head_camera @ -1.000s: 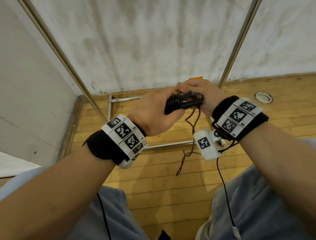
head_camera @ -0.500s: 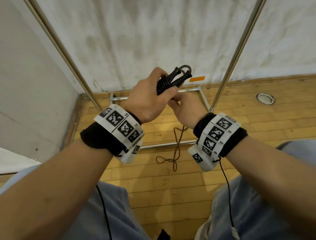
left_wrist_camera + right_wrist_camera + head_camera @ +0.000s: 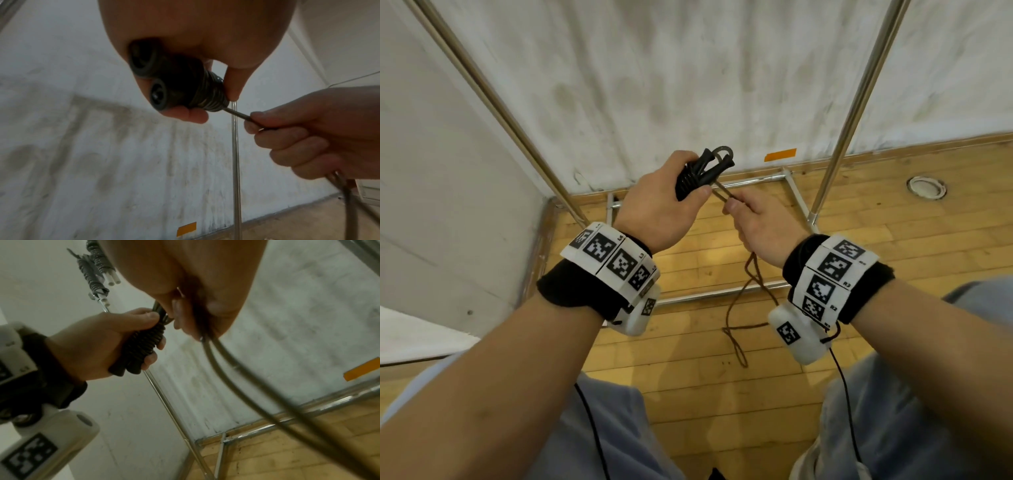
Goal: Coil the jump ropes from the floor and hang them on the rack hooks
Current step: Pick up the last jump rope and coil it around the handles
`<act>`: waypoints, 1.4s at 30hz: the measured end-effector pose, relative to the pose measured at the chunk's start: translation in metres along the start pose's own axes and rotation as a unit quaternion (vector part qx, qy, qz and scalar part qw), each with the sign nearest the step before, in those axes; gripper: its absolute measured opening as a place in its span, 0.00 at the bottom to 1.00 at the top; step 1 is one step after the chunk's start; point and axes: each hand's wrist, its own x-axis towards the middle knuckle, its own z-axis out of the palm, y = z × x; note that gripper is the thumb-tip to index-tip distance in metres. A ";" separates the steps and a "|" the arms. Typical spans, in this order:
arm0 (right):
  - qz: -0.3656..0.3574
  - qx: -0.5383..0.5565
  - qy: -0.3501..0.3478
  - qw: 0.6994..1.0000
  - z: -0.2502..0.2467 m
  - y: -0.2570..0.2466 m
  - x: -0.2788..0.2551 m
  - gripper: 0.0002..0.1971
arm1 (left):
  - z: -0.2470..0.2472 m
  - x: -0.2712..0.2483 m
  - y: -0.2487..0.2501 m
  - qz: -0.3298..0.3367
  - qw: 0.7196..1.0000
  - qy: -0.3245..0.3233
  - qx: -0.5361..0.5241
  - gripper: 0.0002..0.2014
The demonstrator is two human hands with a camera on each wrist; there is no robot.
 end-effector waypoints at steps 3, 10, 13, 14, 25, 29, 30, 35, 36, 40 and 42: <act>-0.028 -0.086 0.019 0.996 -0.004 0.004 -0.001 0.15 | 0.003 0.003 -0.008 0.004 0.998 -0.005 0.055 0.18; -0.031 -0.235 -0.068 0.969 -0.010 0.002 0.000 0.18 | 0.017 0.007 -0.016 -0.017 0.985 -0.066 0.161 0.16; -0.046 -0.269 -0.086 0.958 -0.015 -0.002 -0.001 0.14 | 0.019 0.009 -0.018 -0.032 0.980 -0.083 0.178 0.16; -0.058 -0.286 -0.085 0.953 -0.018 -0.003 -0.002 0.13 | 0.019 0.009 -0.018 -0.036 0.978 -0.092 0.186 0.15; -0.096 -0.271 0.087 0.954 -0.033 -0.009 0.007 0.17 | 0.035 -0.006 0.008 0.099 0.973 -0.144 0.151 0.16; -0.056 -0.180 0.112 0.976 -0.039 -0.010 0.010 0.21 | 0.036 -0.013 0.015 0.112 0.977 -0.134 0.124 0.17; -0.046 -0.156 0.112 0.980 -0.040 -0.010 0.011 0.21 | 0.036 -0.014 0.016 0.115 0.978 -0.124 0.121 0.16; 0.000 -0.070 0.082 0.994 -0.045 -0.012 0.011 0.20 | 0.031 -0.018 0.021 0.126 0.982 -0.091 0.104 0.07; 0.010 -0.059 0.075 0.995 -0.046 -0.011 0.011 0.20 | 0.030 -0.019 0.022 0.127 0.983 -0.089 0.102 0.07; 0.029 -0.025 0.025 0.999 -0.048 -0.009 0.012 0.24 | 0.023 -0.023 0.025 0.146 0.982 -0.085 0.078 0.05; 0.041 0.041 -0.014 0.998 -0.045 -0.008 0.010 0.25 | 0.019 -0.024 0.025 0.151 0.984 -0.076 0.059 0.05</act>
